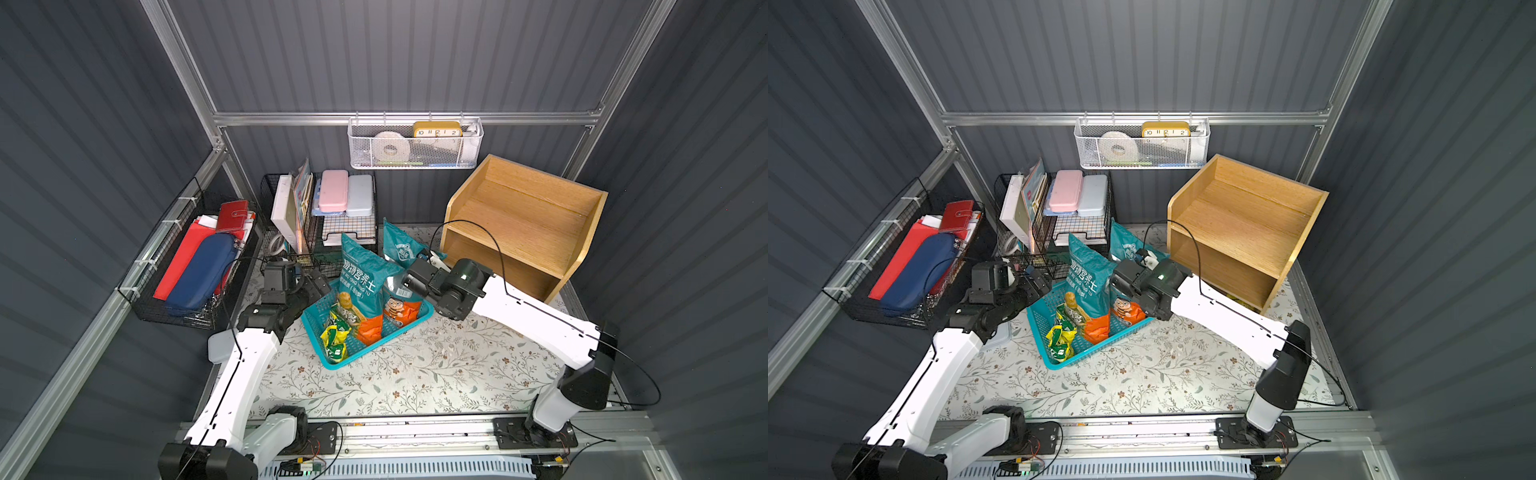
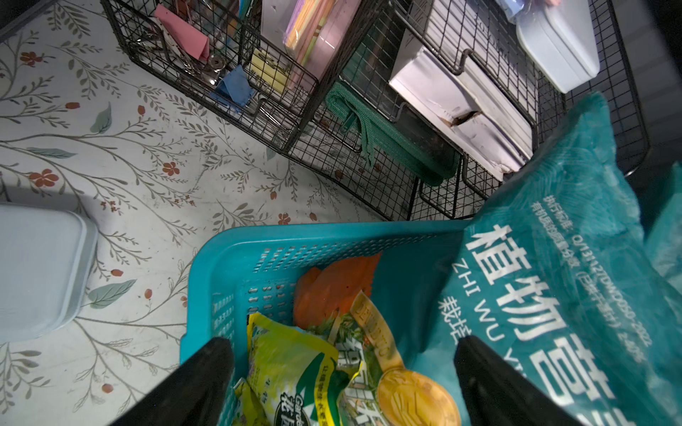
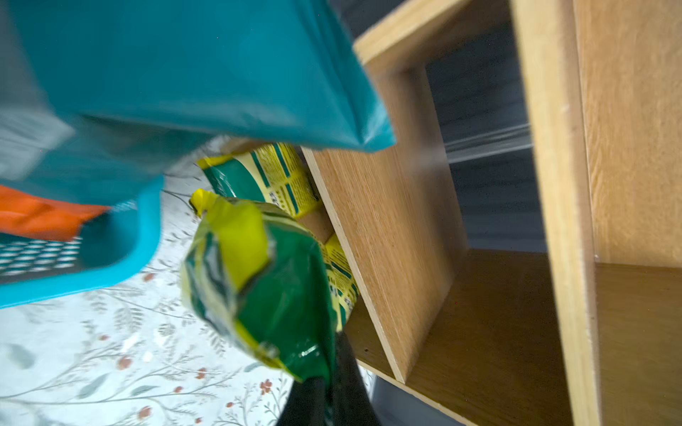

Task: Take down the fertilizer bag from the shelf
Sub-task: Pick up the fertilizer bag from the shelf, then place the fertilizer bag in the storage box.

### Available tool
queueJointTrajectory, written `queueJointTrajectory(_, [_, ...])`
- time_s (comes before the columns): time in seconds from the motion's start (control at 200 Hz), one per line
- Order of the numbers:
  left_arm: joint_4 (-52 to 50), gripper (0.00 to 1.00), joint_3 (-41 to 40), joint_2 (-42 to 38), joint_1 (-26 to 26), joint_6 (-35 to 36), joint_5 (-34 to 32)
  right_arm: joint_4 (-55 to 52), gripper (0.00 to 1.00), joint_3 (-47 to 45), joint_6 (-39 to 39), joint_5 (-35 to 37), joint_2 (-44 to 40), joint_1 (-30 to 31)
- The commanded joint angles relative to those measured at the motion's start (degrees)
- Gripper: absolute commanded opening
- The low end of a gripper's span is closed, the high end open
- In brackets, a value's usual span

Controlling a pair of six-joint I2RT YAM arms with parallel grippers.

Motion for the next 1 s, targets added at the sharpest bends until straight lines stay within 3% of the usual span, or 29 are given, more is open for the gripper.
queueJointTrajectory(0.0, [-0.24,0.99,-1.15,-1.02,0.02,-0.02,-0.46,-0.28,0.0,4.65,0.68,-1.1,-2.99,1.68])
queueJointTrajectory(0.115, [-0.16,0.99,-1.24,-0.68,0.02,-0.11,-0.44,4.57,0.0,7.06,-2.75,-3.98,-4.74,5.08])
queueJointTrajectory(0.31, [-0.38,0.99,-1.15,-0.84,0.02,-0.11,-1.77,13.86,0.0,13.53,-8.39,-15.33,-2.34,13.1])
queueJointTrajectory(0.46, [-1.38,0.99,-1.24,-1.03,0.02,-0.11,-3.7,16.31,0.0,18.42,-15.63,-15.34,4.31,19.99])
queueJointTrajectory(0.76, [-3.34,0.99,-1.41,-2.41,0.0,0.15,-9.64,22.09,0.0,12.56,-17.7,-21.92,9.93,20.04])
queueJointTrajectory(0.996, [-3.4,0.99,-1.5,-2.53,0.02,0.33,-9.68,28.47,0.0,5.59,-16.1,-25.84,11.83,17.86])
